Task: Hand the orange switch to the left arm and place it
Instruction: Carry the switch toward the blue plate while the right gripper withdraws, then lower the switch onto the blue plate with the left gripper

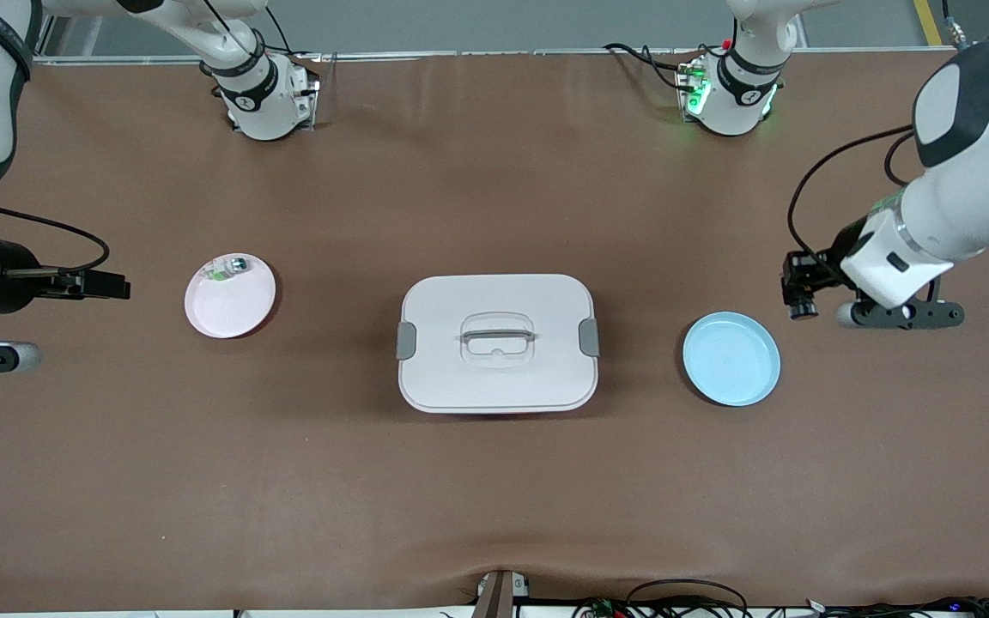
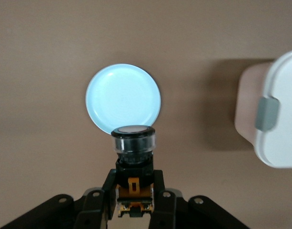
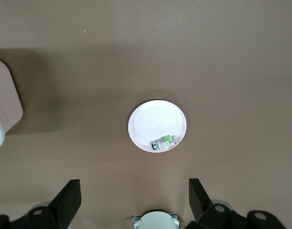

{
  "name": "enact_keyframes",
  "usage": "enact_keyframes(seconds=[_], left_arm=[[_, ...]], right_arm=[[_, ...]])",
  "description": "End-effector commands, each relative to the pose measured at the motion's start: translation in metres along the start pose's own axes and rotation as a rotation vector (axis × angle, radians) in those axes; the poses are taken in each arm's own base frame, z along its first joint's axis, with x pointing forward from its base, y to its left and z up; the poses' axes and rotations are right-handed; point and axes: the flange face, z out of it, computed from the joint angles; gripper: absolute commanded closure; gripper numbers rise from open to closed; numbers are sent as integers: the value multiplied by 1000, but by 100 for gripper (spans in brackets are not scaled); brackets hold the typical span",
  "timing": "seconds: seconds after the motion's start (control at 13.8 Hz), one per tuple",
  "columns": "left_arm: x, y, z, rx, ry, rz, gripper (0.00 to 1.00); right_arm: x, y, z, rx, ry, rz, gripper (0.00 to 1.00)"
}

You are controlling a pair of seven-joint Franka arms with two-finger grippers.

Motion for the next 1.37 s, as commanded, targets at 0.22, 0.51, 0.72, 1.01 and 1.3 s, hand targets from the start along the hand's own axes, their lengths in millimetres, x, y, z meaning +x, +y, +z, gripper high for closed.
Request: enact_keyframes(seconds=[0.22, 0.51, 0.72, 1.01, 1.3], left_arm=[[43, -5, 66, 7, 36, -246, 96], [58, 7, 107, -14, 66, -617, 99], [61, 5, 121, -43, 88, -864, 100], [53, 0, 142, -65, 92, -1120, 100], [43, -2, 161, -40, 131, -1305, 100]], right_arm=[[1, 11, 1, -17, -1, 6, 0], [4, 9, 5, -13, -1, 8, 0], [5, 9, 6, -7, -3, 10, 0], [9, 6, 3, 6, 34, 7, 0], [15, 3, 8, 18, 55, -1, 0]])
